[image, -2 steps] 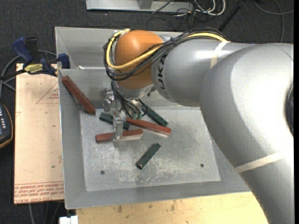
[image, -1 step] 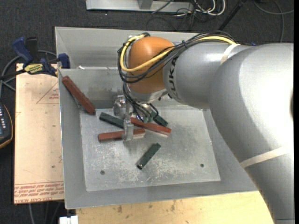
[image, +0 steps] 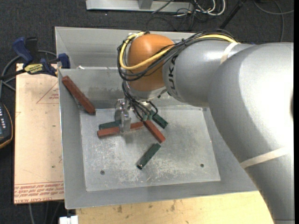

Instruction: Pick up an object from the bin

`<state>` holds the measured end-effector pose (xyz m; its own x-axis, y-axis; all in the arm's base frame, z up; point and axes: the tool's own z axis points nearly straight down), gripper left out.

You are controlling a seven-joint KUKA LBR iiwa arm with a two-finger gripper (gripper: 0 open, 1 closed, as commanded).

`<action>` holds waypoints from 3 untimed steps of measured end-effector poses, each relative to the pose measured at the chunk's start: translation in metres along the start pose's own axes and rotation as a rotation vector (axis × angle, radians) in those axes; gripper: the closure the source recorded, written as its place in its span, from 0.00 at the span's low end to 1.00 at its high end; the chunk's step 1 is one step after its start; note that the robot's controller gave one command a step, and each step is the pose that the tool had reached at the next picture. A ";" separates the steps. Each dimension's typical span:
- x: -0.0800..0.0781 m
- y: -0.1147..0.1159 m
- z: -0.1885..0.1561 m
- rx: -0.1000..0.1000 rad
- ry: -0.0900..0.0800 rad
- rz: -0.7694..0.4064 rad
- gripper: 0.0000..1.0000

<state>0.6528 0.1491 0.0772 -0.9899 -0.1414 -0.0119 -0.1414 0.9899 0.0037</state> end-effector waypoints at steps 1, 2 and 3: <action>0.002 -0.001 0.004 0.001 0.004 0.000 0.00; 0.000 0.000 0.000 0.001 0.003 0.000 1.00; 0.002 -0.001 0.004 0.001 0.004 0.000 0.00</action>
Offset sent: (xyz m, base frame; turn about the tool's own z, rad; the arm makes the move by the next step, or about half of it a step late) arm 0.0000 0.0000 0.0000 0.0000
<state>0.6508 0.1481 0.0728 -0.9900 -0.1409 -0.0082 -0.1409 0.9900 0.0028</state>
